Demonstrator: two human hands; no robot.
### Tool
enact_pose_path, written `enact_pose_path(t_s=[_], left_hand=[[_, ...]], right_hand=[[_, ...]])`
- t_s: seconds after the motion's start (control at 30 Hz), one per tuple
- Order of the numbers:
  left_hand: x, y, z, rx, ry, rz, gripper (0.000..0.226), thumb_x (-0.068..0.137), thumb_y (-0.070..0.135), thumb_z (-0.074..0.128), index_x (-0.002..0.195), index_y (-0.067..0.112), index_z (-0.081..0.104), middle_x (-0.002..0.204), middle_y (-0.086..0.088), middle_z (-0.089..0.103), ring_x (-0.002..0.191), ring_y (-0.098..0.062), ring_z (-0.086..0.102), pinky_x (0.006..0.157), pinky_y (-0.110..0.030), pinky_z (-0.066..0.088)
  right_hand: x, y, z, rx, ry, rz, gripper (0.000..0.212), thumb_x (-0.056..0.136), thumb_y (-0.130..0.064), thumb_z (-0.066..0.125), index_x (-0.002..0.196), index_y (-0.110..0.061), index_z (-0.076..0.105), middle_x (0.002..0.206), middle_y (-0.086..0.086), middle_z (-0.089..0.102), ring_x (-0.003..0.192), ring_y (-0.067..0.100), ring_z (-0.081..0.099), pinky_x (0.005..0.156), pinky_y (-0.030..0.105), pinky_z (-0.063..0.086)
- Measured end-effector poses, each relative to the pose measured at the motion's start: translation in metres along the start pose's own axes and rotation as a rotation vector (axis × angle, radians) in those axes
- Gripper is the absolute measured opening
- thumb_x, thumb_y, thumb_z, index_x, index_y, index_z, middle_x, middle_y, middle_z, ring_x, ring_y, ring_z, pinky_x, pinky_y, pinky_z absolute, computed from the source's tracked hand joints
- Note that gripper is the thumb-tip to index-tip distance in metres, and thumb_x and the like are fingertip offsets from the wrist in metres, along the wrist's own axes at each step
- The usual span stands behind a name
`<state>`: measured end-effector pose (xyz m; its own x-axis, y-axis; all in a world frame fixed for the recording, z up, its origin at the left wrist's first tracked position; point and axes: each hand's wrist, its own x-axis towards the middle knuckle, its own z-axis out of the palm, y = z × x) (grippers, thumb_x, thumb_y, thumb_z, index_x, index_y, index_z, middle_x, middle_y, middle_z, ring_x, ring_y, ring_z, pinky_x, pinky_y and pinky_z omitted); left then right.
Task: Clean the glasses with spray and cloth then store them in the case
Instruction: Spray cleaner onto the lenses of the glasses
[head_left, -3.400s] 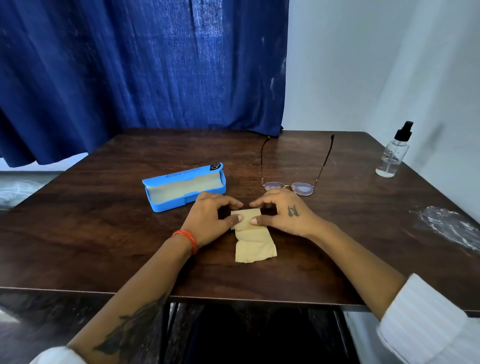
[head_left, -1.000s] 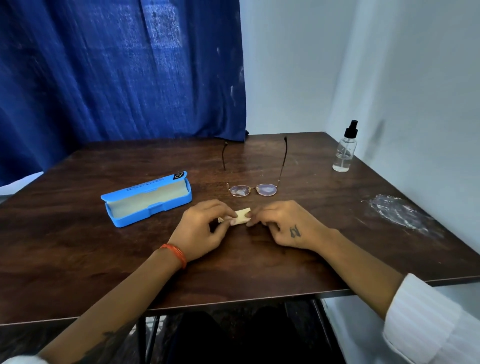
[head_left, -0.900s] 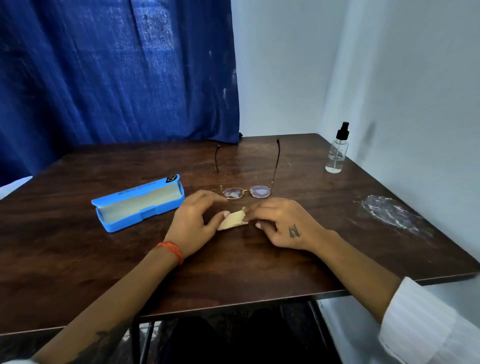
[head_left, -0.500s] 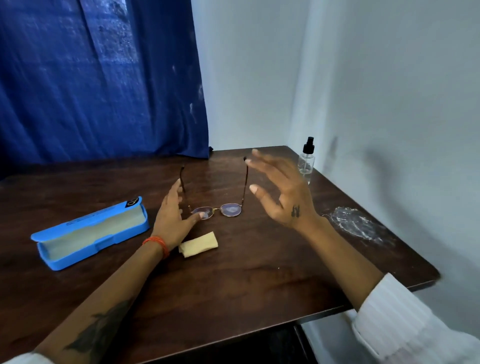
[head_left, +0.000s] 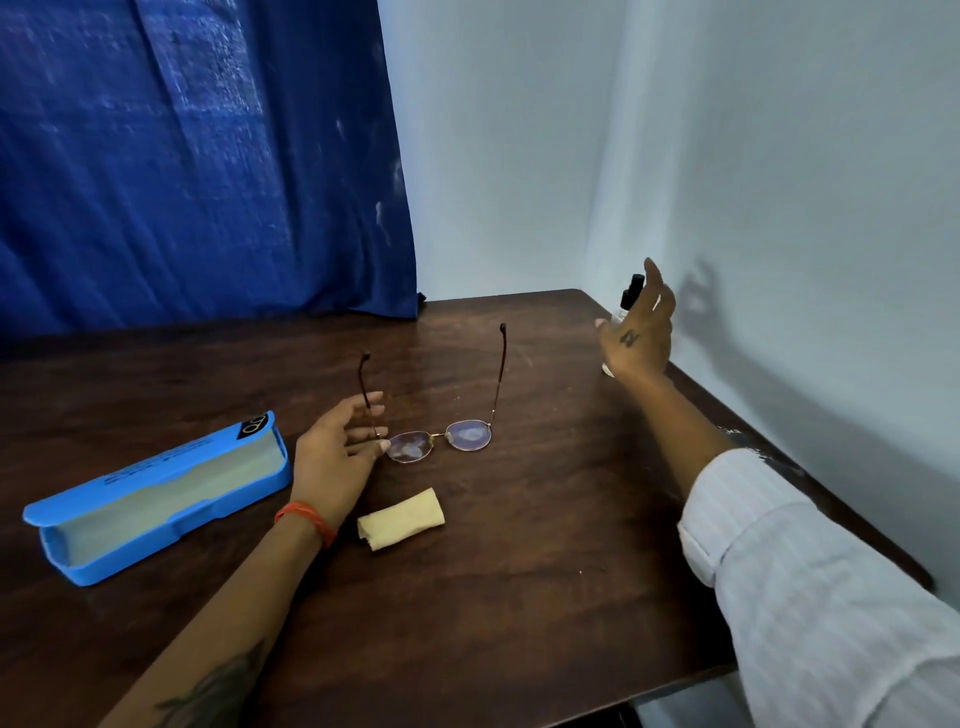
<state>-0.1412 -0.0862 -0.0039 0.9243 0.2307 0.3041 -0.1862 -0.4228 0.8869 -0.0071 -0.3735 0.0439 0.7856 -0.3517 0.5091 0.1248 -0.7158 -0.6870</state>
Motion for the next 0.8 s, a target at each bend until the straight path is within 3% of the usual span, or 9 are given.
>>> enact_pose_path(t_s=[0.13, 0.3, 0.37, 0.43, 0.5, 0.6, 0.67, 0.73, 0.8], left_hand=[[0.0, 0.001, -0.002, 0.042, 0.006, 0.02, 0.039, 0.079, -0.006, 0.063, 0.111, 0.016, 0.061, 0.095, 0.003, 0.065, 0.088, -0.004, 0.062, 0.073, -0.009, 0.049], [-0.001, 0.003, -0.003, 0.04, 0.039, 0.023, 0.031, 0.078, -0.002, 0.066, 0.102, 0.018, 0.065, 0.088, 0.005, 0.067, 0.084, -0.003, 0.063, 0.077, -0.014, 0.05], [-0.002, 0.005, -0.003, 0.046, 0.029, 0.026, 0.03, 0.079, -0.001, 0.066, 0.1, 0.019, 0.066, 0.088, 0.006, 0.067, 0.084, -0.003, 0.063, 0.076, -0.013, 0.051], [-0.004, 0.006, -0.004, 0.051, 0.03, 0.033, 0.028, 0.079, -0.001, 0.066, 0.099, 0.019, 0.067, 0.088, 0.005, 0.067, 0.084, -0.003, 0.063, 0.077, -0.015, 0.051], [-0.004, 0.007, -0.004, 0.055, 0.047, 0.037, 0.026, 0.079, 0.0, 0.066, 0.099, 0.016, 0.068, 0.089, 0.004, 0.068, 0.084, -0.004, 0.064, 0.078, -0.016, 0.051], [0.0, 0.013, -0.005, 0.074, 0.094, 0.065, 0.026, 0.079, 0.0, 0.066, 0.101, 0.014, 0.068, 0.088, 0.005, 0.068, 0.081, 0.0, 0.063, 0.077, -0.009, 0.05], [0.007, 0.019, -0.005, 0.079, 0.136, 0.095, 0.027, 0.079, 0.0, 0.066, 0.102, 0.013, 0.068, 0.087, 0.007, 0.067, 0.077, 0.006, 0.062, 0.076, -0.004, 0.047], [0.015, 0.026, -0.005, 0.074, 0.176, 0.113, 0.028, 0.079, 0.0, 0.066, 0.103, 0.013, 0.068, 0.091, 0.005, 0.068, 0.079, 0.005, 0.062, 0.076, -0.003, 0.046], [0.02, 0.03, -0.002, 0.091, 0.223, 0.138, 0.028, 0.078, 0.0, 0.066, 0.104, 0.013, 0.068, 0.097, 0.002, 0.068, 0.083, 0.003, 0.061, 0.076, -0.002, 0.046]], right_hand=[[0.0, 0.006, 0.002, -0.017, -0.047, 0.01, 0.071, 0.086, -0.01, 0.051, 0.145, -0.031, 0.016, 0.121, 0.017, 0.05, 0.101, 0.037, 0.055, 0.078, 0.036, 0.043], [-0.008, 0.012, -0.005, 0.146, -0.08, -0.034, 0.073, 0.077, -0.024, 0.049, 0.137, -0.048, 0.016, 0.104, 0.01, 0.062, 0.09, 0.03, 0.062, 0.083, 0.045, 0.051], [-0.017, 0.006, -0.015, 0.246, -0.072, -0.073, 0.075, 0.081, -0.025, 0.055, 0.142, -0.041, 0.016, 0.097, 0.002, 0.064, 0.086, 0.017, 0.064, 0.083, 0.035, 0.052], [-0.033, -0.005, -0.025, 0.39, -0.115, -0.105, 0.074, 0.087, -0.01, 0.058, 0.146, -0.027, 0.016, 0.092, -0.005, 0.061, 0.071, -0.002, 0.062, 0.069, 0.013, 0.05], [-0.051, -0.02, -0.031, 0.454, -0.194, -0.156, 0.073, 0.089, -0.008, 0.057, 0.145, -0.029, 0.015, 0.11, 0.005, 0.061, 0.084, -0.003, 0.063, 0.07, 0.007, 0.048], [-0.072, -0.04, -0.033, 0.456, -0.236, -0.241, 0.07, 0.088, -0.022, 0.054, 0.144, -0.037, 0.015, 0.138, -0.001, 0.046, 0.111, 0.007, 0.056, 0.096, 0.026, 0.047], [-0.088, -0.054, -0.031, 0.487, -0.269, -0.259, 0.068, 0.087, -0.031, 0.051, 0.143, -0.044, 0.014, 0.136, -0.014, 0.041, 0.107, 0.002, 0.056, 0.095, 0.034, 0.048], [-0.105, -0.068, -0.027, 0.494, -0.257, -0.284, 0.063, 0.085, -0.043, 0.044, 0.136, -0.058, 0.011, 0.144, -0.011, 0.035, 0.112, 0.024, 0.056, 0.094, 0.051, 0.047], [-0.12, -0.076, -0.021, 0.463, -0.246, -0.346, 0.058, 0.086, -0.044, 0.037, 0.135, -0.054, 0.008, 0.145, -0.015, 0.025, 0.12, 0.028, 0.051, 0.102, 0.049, 0.039]])
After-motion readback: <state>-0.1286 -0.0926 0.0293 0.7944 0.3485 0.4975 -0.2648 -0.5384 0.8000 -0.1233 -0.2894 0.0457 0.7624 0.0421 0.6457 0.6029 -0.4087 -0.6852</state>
